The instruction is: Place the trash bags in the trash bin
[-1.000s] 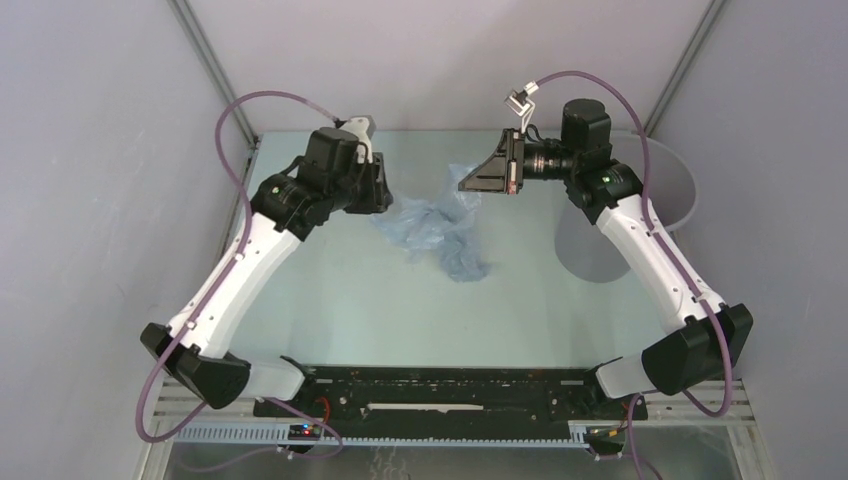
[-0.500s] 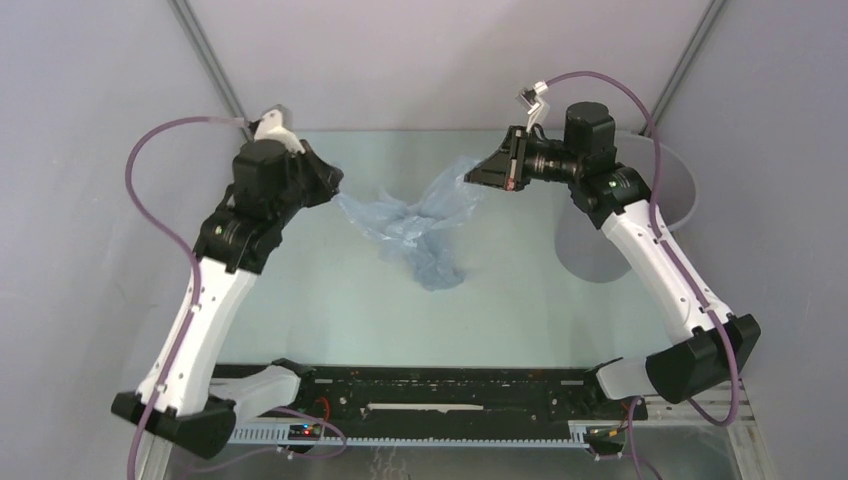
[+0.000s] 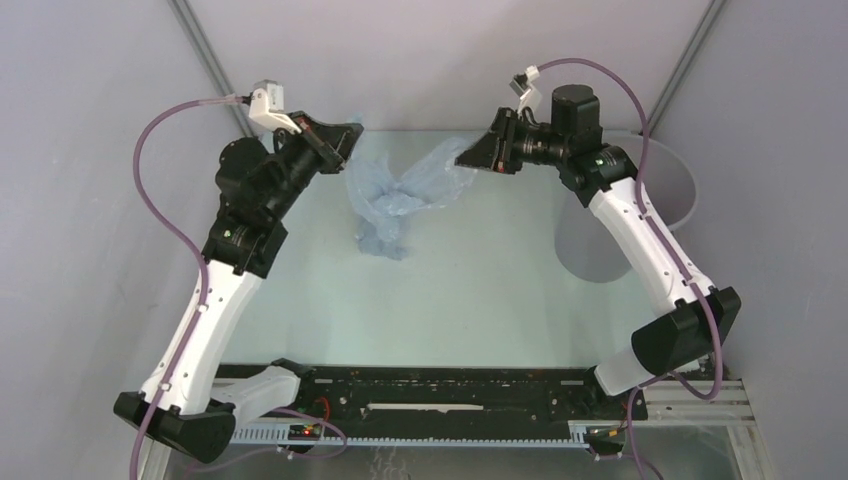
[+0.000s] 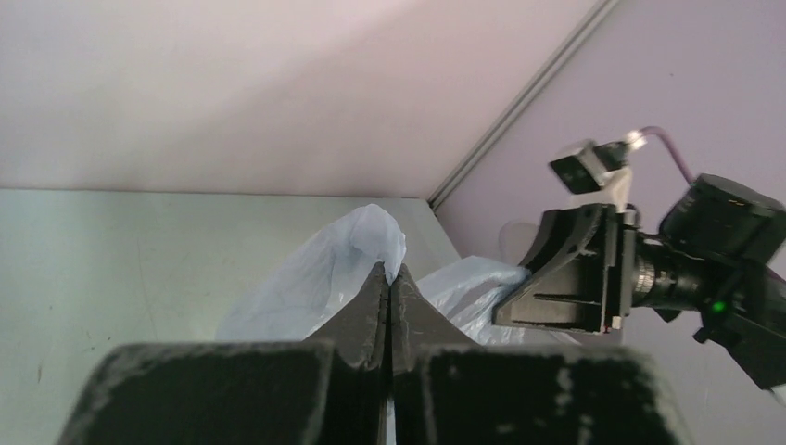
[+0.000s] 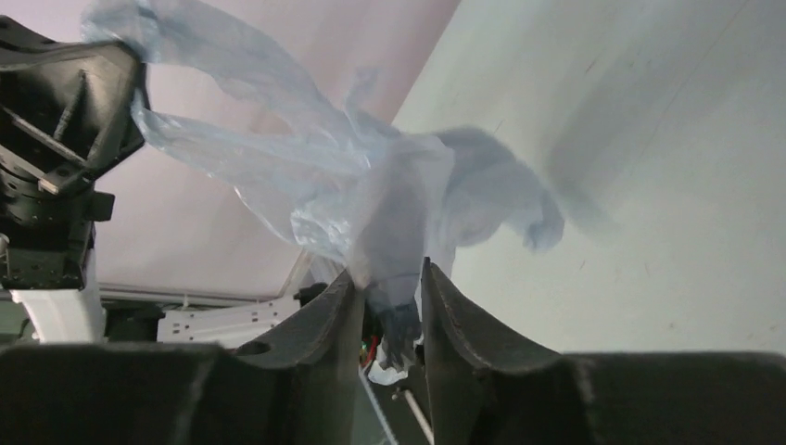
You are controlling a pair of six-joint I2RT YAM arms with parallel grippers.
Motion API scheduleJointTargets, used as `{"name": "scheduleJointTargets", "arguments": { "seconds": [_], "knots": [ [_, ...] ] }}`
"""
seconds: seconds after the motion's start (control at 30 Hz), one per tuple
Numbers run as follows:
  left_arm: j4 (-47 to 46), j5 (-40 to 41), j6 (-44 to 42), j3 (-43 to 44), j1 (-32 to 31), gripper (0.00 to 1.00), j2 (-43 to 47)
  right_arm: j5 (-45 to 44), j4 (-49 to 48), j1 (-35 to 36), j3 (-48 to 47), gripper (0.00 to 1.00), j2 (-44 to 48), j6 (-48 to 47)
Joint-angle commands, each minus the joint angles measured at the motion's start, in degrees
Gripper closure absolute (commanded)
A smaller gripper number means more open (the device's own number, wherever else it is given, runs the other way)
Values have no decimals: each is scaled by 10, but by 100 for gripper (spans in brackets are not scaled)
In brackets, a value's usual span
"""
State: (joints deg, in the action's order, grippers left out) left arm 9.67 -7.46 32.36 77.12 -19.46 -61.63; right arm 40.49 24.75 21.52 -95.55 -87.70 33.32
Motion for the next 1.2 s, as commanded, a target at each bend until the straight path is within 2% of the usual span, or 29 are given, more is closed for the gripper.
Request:
{"name": "scheduleJointTargets", "arguments": {
  "seconds": [0.0,0.1,0.13,0.37,0.5,0.7,0.87,1.0,1.17],
  "knots": [
    [-61,-38,-17,-22,3,100,22,47,54,-1,33,55,11,-6],
    [-68,-48,-8,-42,3,100,25,31,116,-1,47,34,11,-14],
    [-72,-52,-3,-46,3,100,25,29,128,-2,51,30,10,-14],
    [-82,-71,11,-51,3,100,22,78,137,-36,35,16,28,-35],
    [-93,-80,31,-60,3,100,19,73,138,-27,69,15,38,-32],
    [-118,-83,48,-75,3,100,12,61,204,20,81,15,51,-79],
    [-117,-70,56,-76,1,100,1,86,168,23,105,13,90,4],
    [-112,-46,72,-73,-2,100,-11,40,226,25,49,10,88,19],
    [-101,-23,87,-65,-8,100,-32,6,237,43,7,10,75,39]
  ]
}}
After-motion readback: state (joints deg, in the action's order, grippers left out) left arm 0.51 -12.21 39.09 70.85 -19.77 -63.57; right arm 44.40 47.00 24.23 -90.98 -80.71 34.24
